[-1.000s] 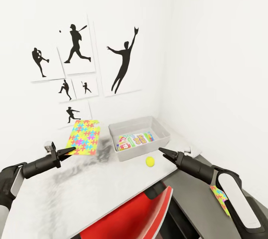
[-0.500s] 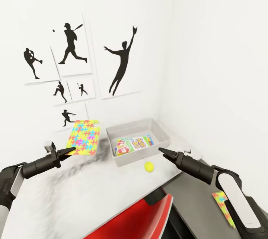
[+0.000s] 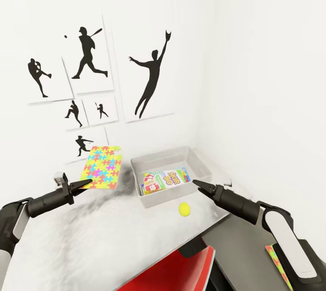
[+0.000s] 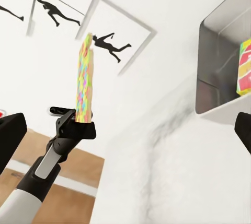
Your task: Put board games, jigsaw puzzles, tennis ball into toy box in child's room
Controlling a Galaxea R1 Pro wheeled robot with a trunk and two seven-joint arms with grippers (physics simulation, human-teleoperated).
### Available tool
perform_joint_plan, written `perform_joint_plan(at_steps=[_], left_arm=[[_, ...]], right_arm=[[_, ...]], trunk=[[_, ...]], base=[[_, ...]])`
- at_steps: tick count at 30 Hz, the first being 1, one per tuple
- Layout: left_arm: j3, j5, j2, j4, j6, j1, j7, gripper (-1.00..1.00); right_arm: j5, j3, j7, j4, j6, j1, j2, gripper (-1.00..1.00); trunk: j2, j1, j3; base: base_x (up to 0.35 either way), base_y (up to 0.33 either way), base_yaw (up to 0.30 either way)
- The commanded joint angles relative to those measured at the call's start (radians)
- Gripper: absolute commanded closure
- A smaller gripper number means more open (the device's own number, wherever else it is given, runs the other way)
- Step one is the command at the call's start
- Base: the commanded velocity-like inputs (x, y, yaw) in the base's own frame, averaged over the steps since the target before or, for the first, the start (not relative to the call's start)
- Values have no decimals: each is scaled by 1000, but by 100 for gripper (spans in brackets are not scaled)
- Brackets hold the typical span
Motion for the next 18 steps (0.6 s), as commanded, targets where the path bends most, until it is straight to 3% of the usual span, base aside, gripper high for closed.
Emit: perform_joint_plan(at_steps=[1, 9, 18], left_arm=[[0, 1, 0, 0, 10, -1, -2, 100], [0, 1, 0, 0, 10, -1, -2, 100], [-1, 1, -1, 0, 10, -1, -2, 100]], right_arm=[[5, 0, 5, 0, 2, -1, -1, -100], [5, 0, 5, 0, 2, -1, -2, -100], [5, 0, 5, 0, 2, -1, -2, -100]], trunk=[[-2, 1, -3], [-2, 1, -5], [-2, 1, -5]], base=[[97, 0, 227], [77, 0, 228], [53, 0, 28]])
